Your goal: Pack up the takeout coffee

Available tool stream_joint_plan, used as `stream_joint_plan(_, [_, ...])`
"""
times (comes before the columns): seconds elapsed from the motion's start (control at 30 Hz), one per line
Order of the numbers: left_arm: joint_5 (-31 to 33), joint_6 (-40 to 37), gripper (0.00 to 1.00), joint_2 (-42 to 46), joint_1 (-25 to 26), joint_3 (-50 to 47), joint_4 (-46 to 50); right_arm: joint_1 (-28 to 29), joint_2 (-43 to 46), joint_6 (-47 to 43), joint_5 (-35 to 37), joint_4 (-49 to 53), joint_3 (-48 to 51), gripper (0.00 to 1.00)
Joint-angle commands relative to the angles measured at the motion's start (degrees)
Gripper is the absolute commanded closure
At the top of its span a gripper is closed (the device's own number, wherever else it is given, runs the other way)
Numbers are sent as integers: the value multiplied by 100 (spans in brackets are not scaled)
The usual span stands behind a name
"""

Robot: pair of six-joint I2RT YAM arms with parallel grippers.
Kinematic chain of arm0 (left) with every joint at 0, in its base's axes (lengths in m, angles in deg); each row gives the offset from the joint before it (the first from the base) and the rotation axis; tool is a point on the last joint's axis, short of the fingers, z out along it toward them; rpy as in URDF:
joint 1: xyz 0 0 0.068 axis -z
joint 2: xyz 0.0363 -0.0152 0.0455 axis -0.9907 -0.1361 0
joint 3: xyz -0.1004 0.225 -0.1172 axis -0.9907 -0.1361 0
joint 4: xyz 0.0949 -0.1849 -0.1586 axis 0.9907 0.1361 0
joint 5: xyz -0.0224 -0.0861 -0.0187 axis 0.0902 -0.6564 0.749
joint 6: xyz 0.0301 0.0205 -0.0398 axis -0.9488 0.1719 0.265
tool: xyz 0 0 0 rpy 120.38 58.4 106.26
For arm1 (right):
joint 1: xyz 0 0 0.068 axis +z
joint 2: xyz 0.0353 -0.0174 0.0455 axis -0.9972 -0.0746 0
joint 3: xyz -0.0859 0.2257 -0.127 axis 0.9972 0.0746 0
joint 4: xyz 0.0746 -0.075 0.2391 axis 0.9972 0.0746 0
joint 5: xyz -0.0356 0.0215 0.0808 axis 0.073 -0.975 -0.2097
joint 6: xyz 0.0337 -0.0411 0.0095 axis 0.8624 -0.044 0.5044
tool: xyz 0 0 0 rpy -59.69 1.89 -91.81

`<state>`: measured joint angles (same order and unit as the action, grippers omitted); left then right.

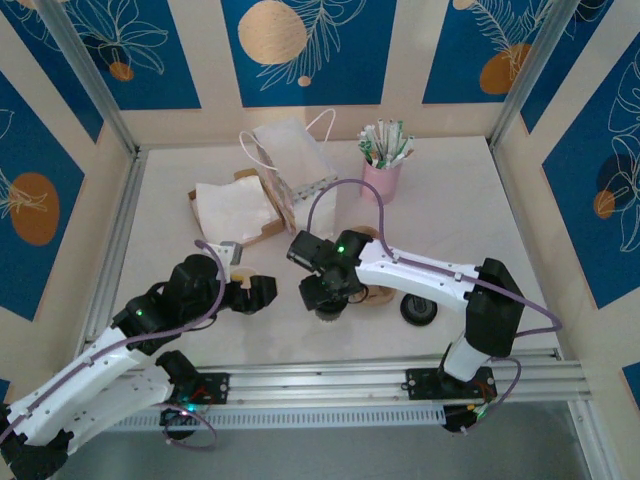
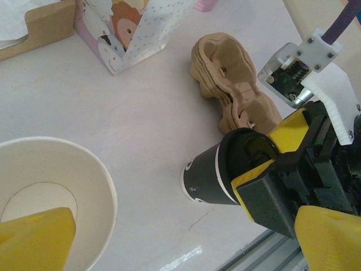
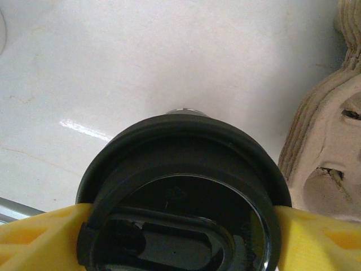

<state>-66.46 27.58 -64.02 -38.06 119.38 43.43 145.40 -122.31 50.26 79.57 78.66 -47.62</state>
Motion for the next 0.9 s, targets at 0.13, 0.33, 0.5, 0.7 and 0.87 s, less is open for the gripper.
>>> stream_joint_plan(0.13, [-111,31,0,22,-47,-19,-92,-3,-58,6,-308,482,-280,14])
stream_joint_plan(0.33, [-120,30,0,14,-49,-5,-91,-2,111,-3,-296,629,-399,11])
stream_joint_plan(0.5, [-110,37,0,-6,-52,-14,-100,-7,358,-7,-296,687,-417,10])
stream_joint_plan(0.7, [-197,47,0,-106,-45,-11,-191,4,596,-8,-287,798,-430,13])
stream_joint_plan(0.87, [-312,38,15,-303,-47,33,-285,-5,786,-83,-392,684,-305,29])
